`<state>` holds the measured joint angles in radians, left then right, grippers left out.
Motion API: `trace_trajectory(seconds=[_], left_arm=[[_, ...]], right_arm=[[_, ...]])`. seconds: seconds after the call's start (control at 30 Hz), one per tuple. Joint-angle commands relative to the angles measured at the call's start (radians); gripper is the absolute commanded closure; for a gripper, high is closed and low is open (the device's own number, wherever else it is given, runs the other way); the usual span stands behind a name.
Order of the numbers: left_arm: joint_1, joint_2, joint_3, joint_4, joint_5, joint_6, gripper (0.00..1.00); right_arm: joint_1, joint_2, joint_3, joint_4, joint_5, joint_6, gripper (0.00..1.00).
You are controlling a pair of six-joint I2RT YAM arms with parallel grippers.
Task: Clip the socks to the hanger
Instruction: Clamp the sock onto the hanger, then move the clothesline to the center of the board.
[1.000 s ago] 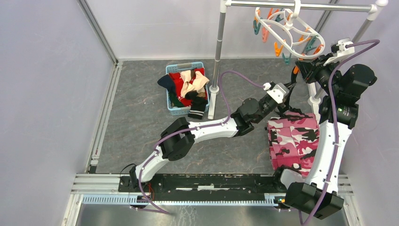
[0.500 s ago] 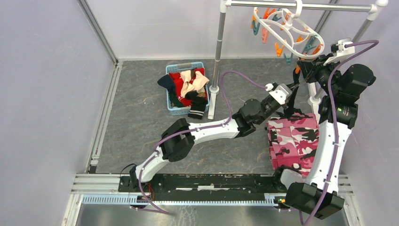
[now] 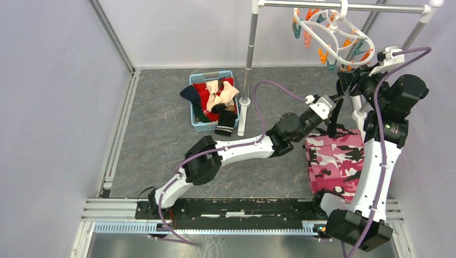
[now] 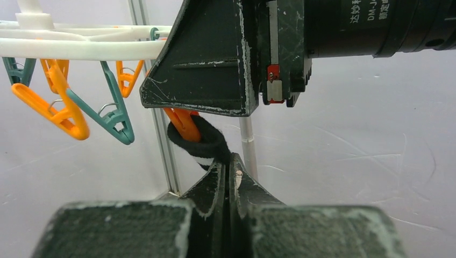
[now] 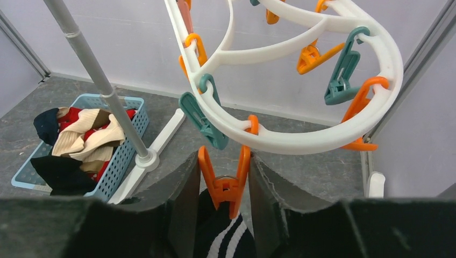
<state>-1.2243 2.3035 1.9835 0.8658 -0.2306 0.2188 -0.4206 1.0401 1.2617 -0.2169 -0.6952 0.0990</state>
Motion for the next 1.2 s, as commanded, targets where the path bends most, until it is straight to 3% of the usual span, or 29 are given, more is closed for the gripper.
trace_trajectory(seconds=[0.0, 0.1, 0.27, 0.4, 0.5, 0.7, 0.87, 0.97, 1.17], left_arm=[[-0.005, 0.005, 0.041, 0.028, -0.013, 0.035, 0.98], [-0.004, 0.001, 0.038, 0.023, -0.014, 0.027, 0.91], [-0.006, -0.035, -0.006, 0.031, -0.012, 0.005, 0.62], [-0.007, -0.153, -0.202, 0.084, 0.018, -0.048, 0.36], [-0.006, -0.3, -0.407, 0.106, 0.076, -0.101, 0.27], [-0.002, -0.609, -0.756, -0.024, 0.263, -0.226, 0.11], [0.006, -0.836, -1.004, -0.165, 0.3, -0.305, 0.05], [0.027, -0.978, -1.133, -0.278, 0.284, -0.324, 0.01], [0.226, -1.114, -1.284, -0.398, 0.364, -0.442, 0.0]], right_arm=[[0.002, -0.026, 0.005, -0.013, 0.011, -0.011, 0.55], [0.002, -0.032, 0.016, -0.022, 0.018, -0.022, 0.49], [-0.018, -0.048, 0.021, -0.038, 0.011, -0.043, 0.35], [-0.078, -0.084, 0.018, -0.067, -0.064, -0.088, 0.17], [-0.117, -0.127, 0.019, -0.114, -0.124, -0.167, 0.03], [-0.162, -0.216, -0.001, -0.225, -0.221, -0.325, 0.02], [-0.163, -0.284, -0.075, -0.306, -0.446, -0.459, 0.02], [-0.162, -0.3, -0.114, -0.478, -0.552, -0.663, 0.02], [-0.161, -0.273, -0.212, -0.993, -0.651, -1.403, 0.02]])
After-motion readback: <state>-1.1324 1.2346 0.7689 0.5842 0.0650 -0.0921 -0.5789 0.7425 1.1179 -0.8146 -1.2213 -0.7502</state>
